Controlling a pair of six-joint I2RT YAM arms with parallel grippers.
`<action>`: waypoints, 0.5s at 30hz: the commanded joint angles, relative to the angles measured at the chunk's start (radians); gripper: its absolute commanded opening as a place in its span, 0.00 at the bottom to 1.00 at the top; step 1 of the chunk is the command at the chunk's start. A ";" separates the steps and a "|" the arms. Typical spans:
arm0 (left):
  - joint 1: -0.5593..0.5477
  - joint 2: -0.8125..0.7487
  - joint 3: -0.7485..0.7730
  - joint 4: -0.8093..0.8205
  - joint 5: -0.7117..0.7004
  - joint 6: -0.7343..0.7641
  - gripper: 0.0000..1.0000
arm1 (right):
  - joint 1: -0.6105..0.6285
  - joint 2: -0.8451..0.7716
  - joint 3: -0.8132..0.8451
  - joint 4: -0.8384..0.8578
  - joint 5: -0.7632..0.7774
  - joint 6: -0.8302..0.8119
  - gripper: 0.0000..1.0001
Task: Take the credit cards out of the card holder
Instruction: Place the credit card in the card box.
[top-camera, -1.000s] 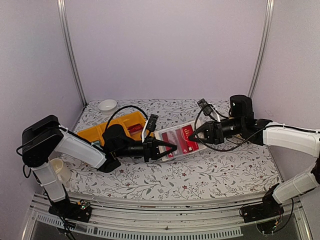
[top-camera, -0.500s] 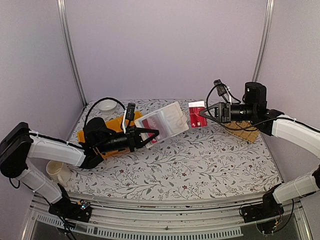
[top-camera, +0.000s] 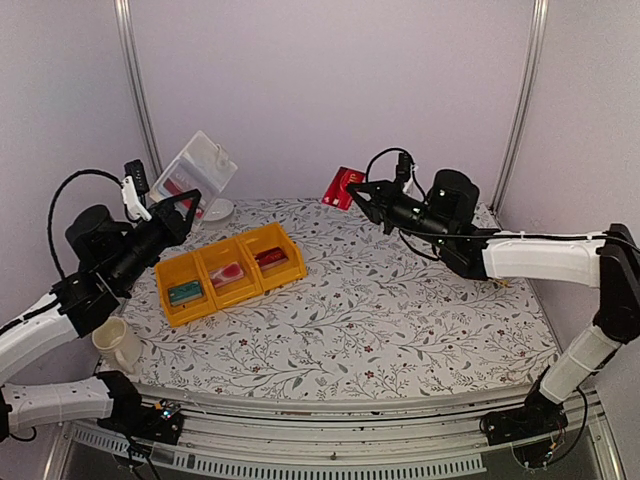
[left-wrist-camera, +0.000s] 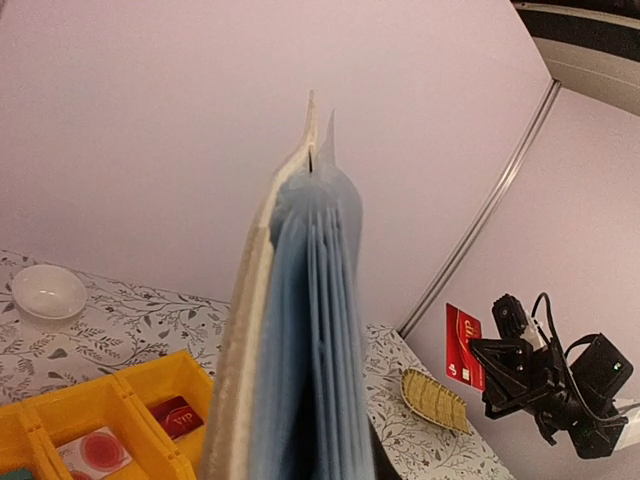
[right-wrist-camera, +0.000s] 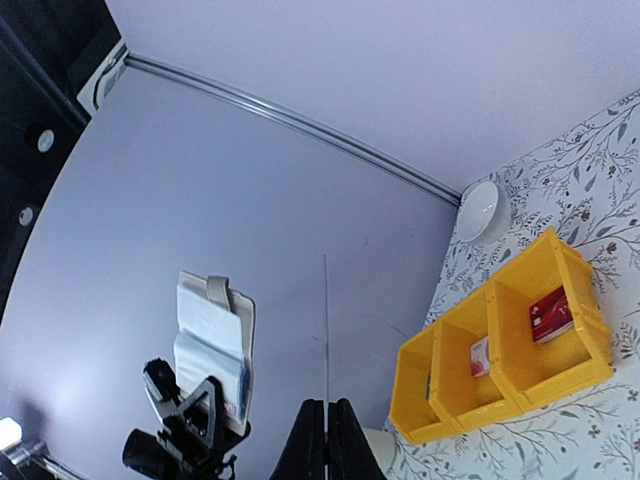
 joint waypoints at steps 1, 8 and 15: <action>0.035 -0.028 0.054 -0.263 -0.105 0.017 0.00 | 0.091 0.222 0.154 0.162 0.245 0.326 0.02; 0.095 -0.102 0.084 -0.377 -0.111 0.042 0.00 | 0.190 0.561 0.482 0.031 0.306 0.531 0.01; 0.116 -0.118 0.067 -0.403 -0.125 0.034 0.00 | 0.222 0.691 0.631 -0.110 0.400 0.612 0.01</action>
